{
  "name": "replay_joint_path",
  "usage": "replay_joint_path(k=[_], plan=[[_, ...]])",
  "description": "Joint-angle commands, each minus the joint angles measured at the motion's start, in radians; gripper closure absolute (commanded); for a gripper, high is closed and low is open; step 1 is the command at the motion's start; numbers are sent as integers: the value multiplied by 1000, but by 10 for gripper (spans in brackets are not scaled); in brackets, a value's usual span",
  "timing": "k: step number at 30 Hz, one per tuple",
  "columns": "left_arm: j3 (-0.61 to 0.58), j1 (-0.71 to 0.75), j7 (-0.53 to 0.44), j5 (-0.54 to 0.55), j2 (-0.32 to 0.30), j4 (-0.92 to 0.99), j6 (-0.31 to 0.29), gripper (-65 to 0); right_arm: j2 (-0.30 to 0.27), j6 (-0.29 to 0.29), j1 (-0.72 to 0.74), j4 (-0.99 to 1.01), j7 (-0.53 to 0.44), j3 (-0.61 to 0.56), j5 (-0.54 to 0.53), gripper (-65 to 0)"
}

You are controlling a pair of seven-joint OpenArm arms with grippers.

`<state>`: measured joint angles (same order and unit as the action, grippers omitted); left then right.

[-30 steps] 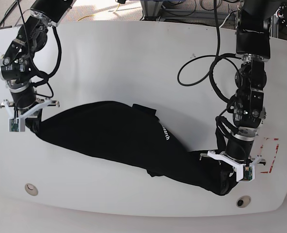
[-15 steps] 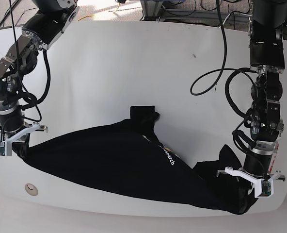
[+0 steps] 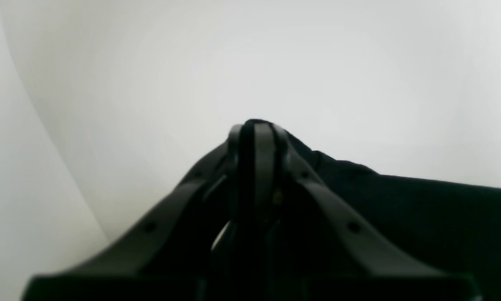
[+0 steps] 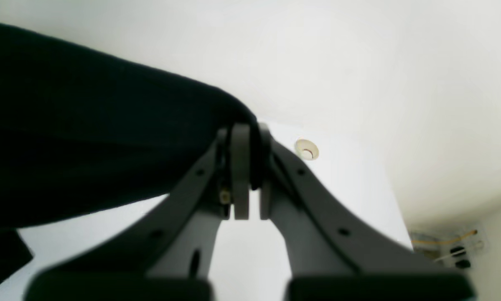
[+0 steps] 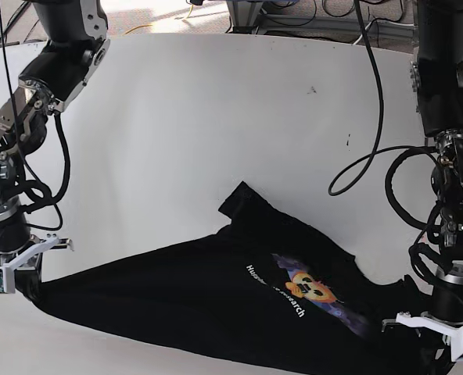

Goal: Layout the t-shirt on the table in an organized manner, then fold the t-shirt properly
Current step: 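Lift and pull the shirt apart with both grippers, stretching it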

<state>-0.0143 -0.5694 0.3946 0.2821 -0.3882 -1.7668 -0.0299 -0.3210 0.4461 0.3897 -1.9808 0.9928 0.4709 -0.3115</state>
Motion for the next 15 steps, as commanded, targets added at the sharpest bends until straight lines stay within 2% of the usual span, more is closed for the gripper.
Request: replay_joint_path(k=[1,9,15], plan=[[9,-53,-18,-4,-8,-15,-6,0,-19,-8,61,-4,-32,1,1,-5],[9,-110,-16,-4,-8,-15,-12,0,-42,-8,151,21,-27,-19,1,-6],[9,-169,25,-4,-8,-15,-12,0,-88,-8,209,59,-16,-64,1,-6]])
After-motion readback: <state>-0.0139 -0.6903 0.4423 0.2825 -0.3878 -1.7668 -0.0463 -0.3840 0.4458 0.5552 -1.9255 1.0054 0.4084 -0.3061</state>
